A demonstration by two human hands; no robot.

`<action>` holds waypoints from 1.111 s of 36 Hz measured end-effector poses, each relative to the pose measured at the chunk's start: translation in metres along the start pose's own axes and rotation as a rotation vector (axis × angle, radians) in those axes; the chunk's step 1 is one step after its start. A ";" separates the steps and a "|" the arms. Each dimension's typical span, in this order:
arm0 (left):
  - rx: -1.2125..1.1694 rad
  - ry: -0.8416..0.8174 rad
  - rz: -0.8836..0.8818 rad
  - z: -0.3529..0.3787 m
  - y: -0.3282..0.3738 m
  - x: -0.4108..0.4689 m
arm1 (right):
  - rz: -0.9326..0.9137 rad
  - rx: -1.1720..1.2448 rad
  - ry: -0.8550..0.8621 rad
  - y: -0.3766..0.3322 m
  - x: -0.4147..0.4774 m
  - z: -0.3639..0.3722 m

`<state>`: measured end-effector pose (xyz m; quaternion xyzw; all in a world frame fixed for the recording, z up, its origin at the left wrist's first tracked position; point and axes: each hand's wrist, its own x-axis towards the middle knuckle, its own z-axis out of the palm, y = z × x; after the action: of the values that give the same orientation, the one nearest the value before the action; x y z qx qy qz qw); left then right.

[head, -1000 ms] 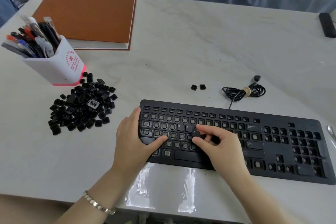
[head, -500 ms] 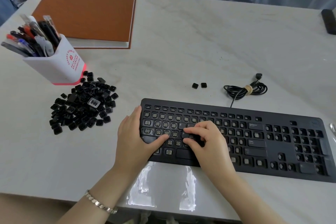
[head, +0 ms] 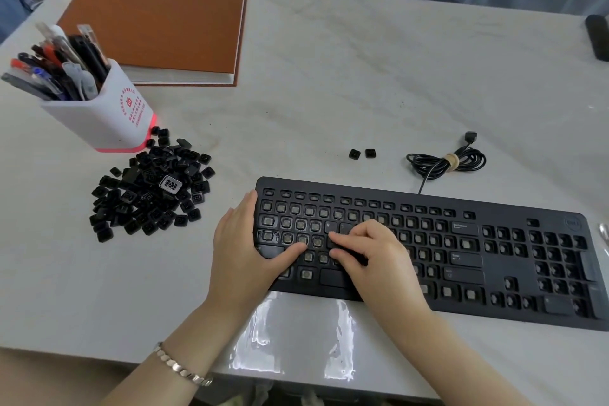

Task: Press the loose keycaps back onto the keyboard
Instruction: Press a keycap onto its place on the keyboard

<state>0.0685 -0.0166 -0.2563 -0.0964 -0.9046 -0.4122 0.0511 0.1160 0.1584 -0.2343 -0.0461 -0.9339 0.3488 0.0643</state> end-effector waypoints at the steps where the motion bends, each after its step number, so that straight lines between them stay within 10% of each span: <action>1: 0.007 -0.003 -0.010 0.001 -0.001 0.000 | -0.060 -0.072 0.013 -0.001 -0.002 0.000; 15: 0.021 -0.045 -0.062 -0.002 0.000 -0.001 | -0.312 -0.378 0.005 0.014 -0.010 -0.003; 26: -0.024 -0.025 -0.018 -0.004 0.008 -0.001 | 0.493 0.658 -0.156 -0.010 0.009 -0.047; 32: -0.002 -0.022 -0.075 -0.004 0.008 -0.002 | 0.580 1.033 -0.088 -0.011 0.007 -0.059; 40: -0.027 -0.044 -0.134 -0.004 0.007 -0.002 | 0.477 0.832 0.039 -0.016 0.002 -0.059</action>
<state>0.0721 -0.0156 -0.2486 -0.0456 -0.9043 -0.4245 0.0021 0.1224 0.1851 -0.1795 -0.2361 -0.6770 0.6970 0.0129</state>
